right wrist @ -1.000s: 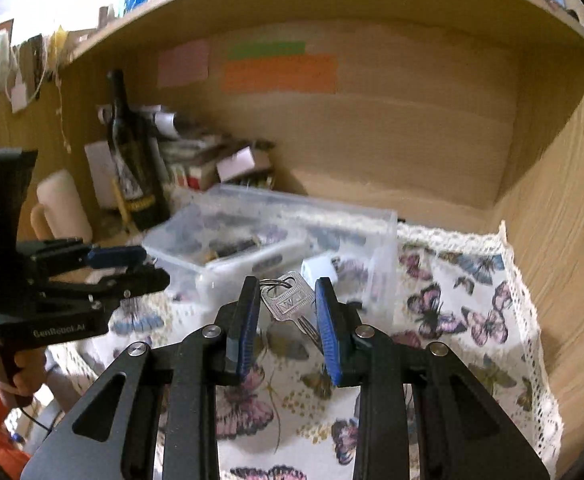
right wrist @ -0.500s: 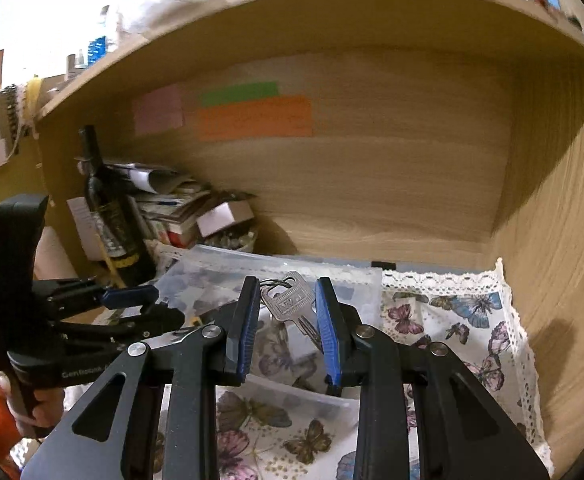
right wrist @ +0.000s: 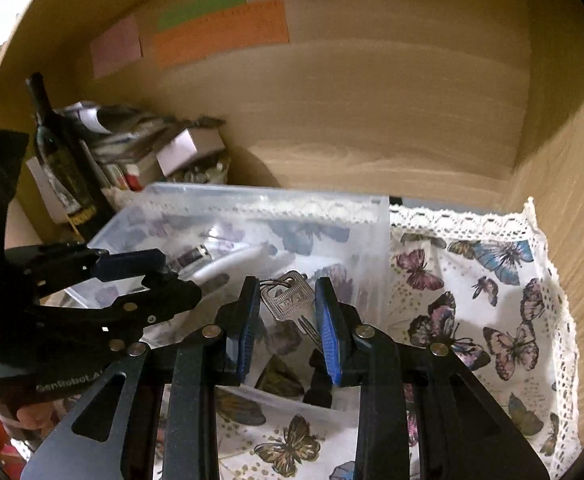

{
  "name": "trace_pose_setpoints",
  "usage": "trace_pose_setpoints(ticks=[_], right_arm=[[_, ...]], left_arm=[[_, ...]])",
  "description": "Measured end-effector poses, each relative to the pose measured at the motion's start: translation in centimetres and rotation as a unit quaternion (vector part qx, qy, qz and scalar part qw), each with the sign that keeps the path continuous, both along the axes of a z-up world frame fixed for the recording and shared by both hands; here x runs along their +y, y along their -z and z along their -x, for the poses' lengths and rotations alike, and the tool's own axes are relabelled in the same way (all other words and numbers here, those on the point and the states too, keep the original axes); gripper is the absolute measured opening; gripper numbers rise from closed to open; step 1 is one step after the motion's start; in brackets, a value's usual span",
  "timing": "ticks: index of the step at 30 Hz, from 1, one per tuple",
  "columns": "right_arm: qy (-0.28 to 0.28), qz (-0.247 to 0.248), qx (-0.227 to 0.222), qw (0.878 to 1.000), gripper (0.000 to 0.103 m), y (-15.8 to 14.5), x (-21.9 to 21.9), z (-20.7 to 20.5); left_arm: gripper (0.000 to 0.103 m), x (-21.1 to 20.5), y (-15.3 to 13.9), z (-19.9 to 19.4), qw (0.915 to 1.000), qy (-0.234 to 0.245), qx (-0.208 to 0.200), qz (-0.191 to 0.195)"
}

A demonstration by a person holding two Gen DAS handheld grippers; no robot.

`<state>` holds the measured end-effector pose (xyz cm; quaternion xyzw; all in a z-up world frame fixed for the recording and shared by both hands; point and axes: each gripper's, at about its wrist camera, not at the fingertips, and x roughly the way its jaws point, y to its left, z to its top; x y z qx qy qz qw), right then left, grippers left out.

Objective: Organize rigid objects

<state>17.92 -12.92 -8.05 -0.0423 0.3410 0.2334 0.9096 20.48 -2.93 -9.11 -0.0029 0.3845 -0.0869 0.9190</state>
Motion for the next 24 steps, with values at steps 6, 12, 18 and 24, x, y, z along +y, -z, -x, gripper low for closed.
trace_pose_setpoints(ticks=[6, 12, 18, 24], right_arm=[[-0.003, 0.003, 0.004, 1.0, 0.027, 0.1, 0.1, -0.1], [0.0, -0.001, -0.036, 0.999, 0.033, -2.2, -0.6, 1.5], [0.003, -0.018, -0.092, 0.996, 0.046, -5.3, -1.0, 5.1], [0.013, -0.045, -0.152, 0.987, 0.073, -7.7, -1.9, 9.3]], left_arm=[[0.044, -0.2, 0.4, 0.0, 1.0, 0.001, 0.006, 0.005], [0.048, 0.5, -1.4, 2.0, 0.9996, -0.007, -0.025, 0.012], [0.064, 1.7, -4.2, 5.7, 0.9958, -0.025, -0.087, 0.016], [0.086, 2.8, -6.7, 11.0, 0.9854, -0.053, -0.162, 0.001]])
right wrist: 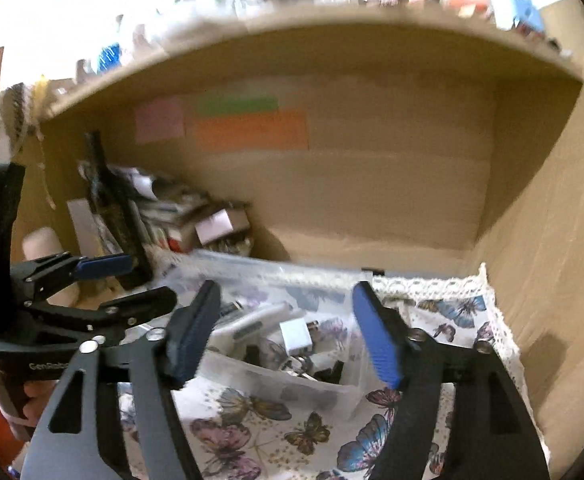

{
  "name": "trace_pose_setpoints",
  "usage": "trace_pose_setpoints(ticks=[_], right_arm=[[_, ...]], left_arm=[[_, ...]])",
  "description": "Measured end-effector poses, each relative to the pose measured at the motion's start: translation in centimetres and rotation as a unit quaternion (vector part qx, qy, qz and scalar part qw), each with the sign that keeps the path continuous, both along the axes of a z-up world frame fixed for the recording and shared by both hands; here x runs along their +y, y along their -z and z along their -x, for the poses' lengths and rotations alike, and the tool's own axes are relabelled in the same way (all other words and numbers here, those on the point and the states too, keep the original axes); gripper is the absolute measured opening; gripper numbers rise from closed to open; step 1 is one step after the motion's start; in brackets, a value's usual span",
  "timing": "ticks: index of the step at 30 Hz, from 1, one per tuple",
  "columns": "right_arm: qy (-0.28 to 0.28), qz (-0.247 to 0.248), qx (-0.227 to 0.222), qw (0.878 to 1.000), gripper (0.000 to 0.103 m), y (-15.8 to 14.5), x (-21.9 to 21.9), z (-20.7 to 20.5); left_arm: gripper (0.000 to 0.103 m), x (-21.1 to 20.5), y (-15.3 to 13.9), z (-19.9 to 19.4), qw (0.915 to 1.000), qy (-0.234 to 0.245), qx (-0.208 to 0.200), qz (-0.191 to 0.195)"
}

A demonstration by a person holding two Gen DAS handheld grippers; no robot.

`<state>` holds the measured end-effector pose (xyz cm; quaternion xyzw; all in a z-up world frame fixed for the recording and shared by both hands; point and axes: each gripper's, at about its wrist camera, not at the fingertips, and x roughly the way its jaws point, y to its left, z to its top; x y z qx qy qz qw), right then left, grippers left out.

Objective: Organize rigid objects

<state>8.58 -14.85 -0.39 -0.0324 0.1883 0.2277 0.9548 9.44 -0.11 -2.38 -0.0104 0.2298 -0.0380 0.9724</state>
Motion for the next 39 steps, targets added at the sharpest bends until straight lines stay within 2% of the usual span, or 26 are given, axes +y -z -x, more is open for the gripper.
trace_pose_setpoints(ticks=[2, 6, 8, 10, 20, 39], right_arm=[[0.004, -0.008, -0.016, 1.0, 0.082, -0.4, -0.3, 1.4], [0.002, -0.027, -0.026, 0.999, 0.087, -0.8, -1.0, 3.4], [0.006, -0.035, -0.031, 0.999, 0.097, -0.9, -1.2, 4.2], [0.012, -0.04, -0.039, 0.998, 0.102, -1.0, -1.3, 5.0], [0.014, -0.047, -0.062, 0.997, 0.103, -1.5, -1.7, 7.5], [0.015, -0.055, -0.062, 0.996, 0.103, -1.7, -1.5, 7.5]], left_arm=[[0.092, 0.2, -0.7, 2.0, 0.9997, -0.007, -0.024, -0.002], [0.102, 0.2, -1.7, 5.2, 0.9979, -0.016, -0.062, -0.011], [0.102, 0.1, -2.1, 6.4, 0.997, -0.019, -0.075, -0.01], [0.103, 0.3, -2.4, 7.3, 0.9965, -0.017, -0.082, -0.003], [0.103, 0.6, -2.8, 9.0, 0.9944, -0.028, -0.102, 0.011], [0.103, 0.3, -3.1, 9.0, 0.9934, -0.024, -0.112, 0.005]])
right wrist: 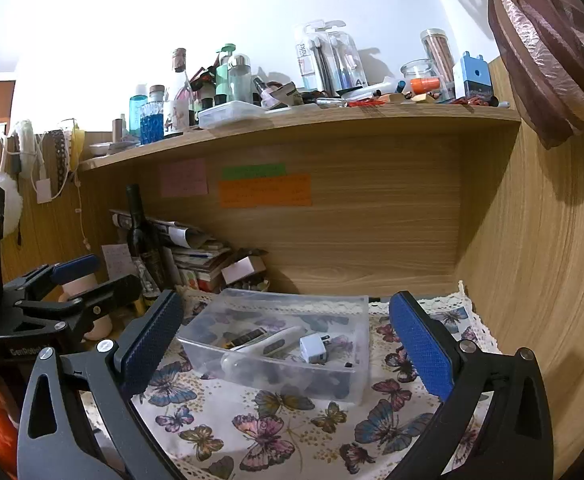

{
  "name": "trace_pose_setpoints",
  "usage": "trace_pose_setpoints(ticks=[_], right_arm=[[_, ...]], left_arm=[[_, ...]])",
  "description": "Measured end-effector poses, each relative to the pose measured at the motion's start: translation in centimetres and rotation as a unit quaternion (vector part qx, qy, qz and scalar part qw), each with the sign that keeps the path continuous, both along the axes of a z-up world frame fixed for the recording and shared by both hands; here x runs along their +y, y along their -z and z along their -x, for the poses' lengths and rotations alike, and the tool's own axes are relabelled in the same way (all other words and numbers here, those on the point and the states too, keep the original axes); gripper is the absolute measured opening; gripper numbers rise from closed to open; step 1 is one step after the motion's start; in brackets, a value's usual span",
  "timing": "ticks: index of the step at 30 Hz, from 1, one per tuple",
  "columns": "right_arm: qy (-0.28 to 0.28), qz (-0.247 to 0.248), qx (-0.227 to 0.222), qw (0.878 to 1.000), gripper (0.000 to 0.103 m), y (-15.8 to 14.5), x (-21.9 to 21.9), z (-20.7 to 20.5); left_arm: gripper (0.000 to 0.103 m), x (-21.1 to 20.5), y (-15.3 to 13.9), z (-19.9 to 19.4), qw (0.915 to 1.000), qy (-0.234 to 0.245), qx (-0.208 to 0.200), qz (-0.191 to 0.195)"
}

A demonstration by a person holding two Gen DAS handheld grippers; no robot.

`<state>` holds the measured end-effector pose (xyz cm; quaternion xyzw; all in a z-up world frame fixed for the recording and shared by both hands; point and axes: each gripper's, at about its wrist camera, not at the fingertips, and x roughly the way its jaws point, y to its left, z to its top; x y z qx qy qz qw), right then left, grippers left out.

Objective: Organize rigid objects

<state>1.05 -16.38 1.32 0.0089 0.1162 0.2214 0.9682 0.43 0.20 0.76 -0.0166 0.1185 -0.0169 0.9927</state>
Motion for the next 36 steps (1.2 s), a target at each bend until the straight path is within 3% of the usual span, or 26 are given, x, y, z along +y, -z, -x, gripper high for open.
trace_pose_setpoints(ticks=[36], right_arm=[[0.005, -0.007, 0.011, 1.0, 0.103, 0.12, -0.32, -0.05]], left_arm=[[0.103, -0.07, -0.2, 0.07, 0.9999, 0.012, -0.008, -0.008]])
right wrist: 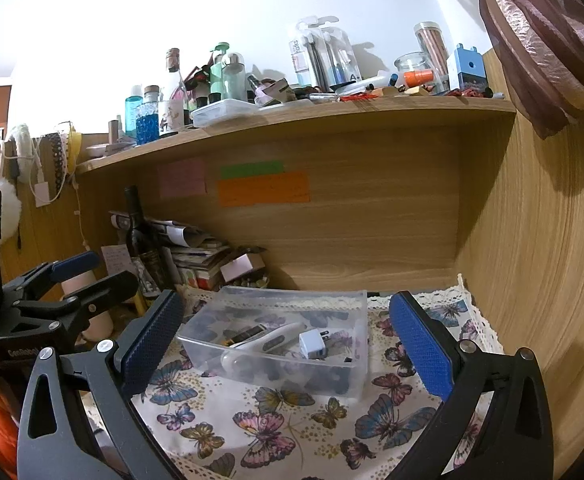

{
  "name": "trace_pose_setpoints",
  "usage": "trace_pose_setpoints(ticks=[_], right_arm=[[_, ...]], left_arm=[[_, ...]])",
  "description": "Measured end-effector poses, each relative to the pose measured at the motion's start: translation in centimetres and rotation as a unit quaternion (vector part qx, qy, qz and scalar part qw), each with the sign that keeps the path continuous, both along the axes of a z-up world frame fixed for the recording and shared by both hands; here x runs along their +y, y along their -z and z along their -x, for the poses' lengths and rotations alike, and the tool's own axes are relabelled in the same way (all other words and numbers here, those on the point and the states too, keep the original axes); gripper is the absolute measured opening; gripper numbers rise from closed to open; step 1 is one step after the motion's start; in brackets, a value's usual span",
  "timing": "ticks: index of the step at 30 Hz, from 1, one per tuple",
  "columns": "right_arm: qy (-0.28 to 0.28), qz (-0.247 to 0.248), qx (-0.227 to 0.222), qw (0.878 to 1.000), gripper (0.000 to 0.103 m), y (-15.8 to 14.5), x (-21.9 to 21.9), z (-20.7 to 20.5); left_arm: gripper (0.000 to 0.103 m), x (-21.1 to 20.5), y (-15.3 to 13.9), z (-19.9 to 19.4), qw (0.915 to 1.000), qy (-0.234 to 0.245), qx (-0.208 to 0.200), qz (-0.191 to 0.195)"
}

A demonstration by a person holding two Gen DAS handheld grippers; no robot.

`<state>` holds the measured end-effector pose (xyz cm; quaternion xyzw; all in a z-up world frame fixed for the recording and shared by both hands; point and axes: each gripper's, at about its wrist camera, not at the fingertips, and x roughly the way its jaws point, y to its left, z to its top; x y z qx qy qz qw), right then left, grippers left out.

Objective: Organize rigid objects

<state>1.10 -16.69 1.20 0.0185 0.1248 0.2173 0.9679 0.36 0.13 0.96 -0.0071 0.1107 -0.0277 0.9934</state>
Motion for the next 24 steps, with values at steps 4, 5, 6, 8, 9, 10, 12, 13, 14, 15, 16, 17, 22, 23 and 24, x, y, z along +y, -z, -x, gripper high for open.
trace_pose_setpoints(ticks=[4, 5, 6, 8, 9, 10, 12, 13, 14, 15, 16, 17, 22, 23, 24], right_arm=[[0.001, 0.0, 0.0, 1.0, 0.103, 0.01, 0.09, 0.04], [0.0, 0.0, 0.0, 1.0, 0.103, 0.01, 0.11, 0.05], [0.001, 0.001, 0.0, 1.0, 0.103, 0.01, 0.14, 0.06], [0.0, 0.002, 0.0, 1.0, 0.103, 0.06, 0.26, 0.07], [-0.001, 0.003, 0.0, 1.0, 0.103, 0.08, 0.27, 0.07], [-0.003, 0.004, 0.0, 1.0, 0.103, 0.11, 0.33, 0.04], [-0.005, 0.004, 0.0, 1.0, 0.103, 0.13, 0.36, 0.01], [-0.005, 0.005, 0.0, 1.0, 0.103, 0.13, 0.39, 0.02], [-0.006, 0.005, 0.0, 1.0, 0.103, 0.13, 0.43, -0.01], [-0.007, 0.005, 0.0, 1.0, 0.103, 0.15, 0.47, 0.0], [-0.008, 0.006, 0.001, 1.0, 0.103, 0.13, 0.48, -0.06], [-0.009, 0.006, 0.001, 1.0, 0.103, 0.16, 0.51, -0.08], [-0.012, 0.009, 0.003, 1.0, 0.103, 0.23, 0.75, -0.4], [-0.013, 0.009, 0.003, 1.0, 0.103, 0.23, 0.76, -0.39], [-0.014, 0.009, 0.004, 1.0, 0.103, 0.24, 0.8, -0.44]], left_arm=[[0.103, 0.12, 0.02, -0.01, 1.0, -0.001, 0.0, 0.001], [0.103, 0.13, 0.02, 0.04, 1.0, 0.0, 0.0, 0.002], [0.103, 0.12, 0.01, 0.07, 1.0, -0.001, 0.0, 0.003], [0.103, 0.16, -0.02, 0.08, 1.0, -0.001, 0.0, 0.005], [0.103, 0.18, -0.03, 0.06, 1.0, -0.002, 0.0, 0.005], [0.103, 0.17, -0.02, 0.03, 1.0, -0.001, 0.0, 0.006], [0.103, 0.16, 0.03, -0.02, 1.0, 0.002, 0.003, 0.006], [0.103, 0.12, 0.05, -0.07, 1.0, 0.002, 0.004, 0.005], [0.103, 0.09, 0.05, -0.06, 1.0, 0.0, 0.004, 0.005], [0.103, 0.1, 0.04, -0.05, 1.0, -0.001, 0.003, 0.006], [0.103, 0.13, 0.04, -0.04, 1.0, -0.002, 0.003, 0.006], [0.103, 0.18, 0.04, -0.03, 1.0, -0.003, 0.002, 0.007], [0.103, 0.46, 0.06, 0.03, 0.9999, -0.007, -0.002, 0.012], [0.103, 0.49, 0.07, 0.01, 0.9999, -0.007, -0.002, 0.012], [0.103, 0.51, 0.07, 0.03, 0.9999, -0.007, -0.002, 0.012]])
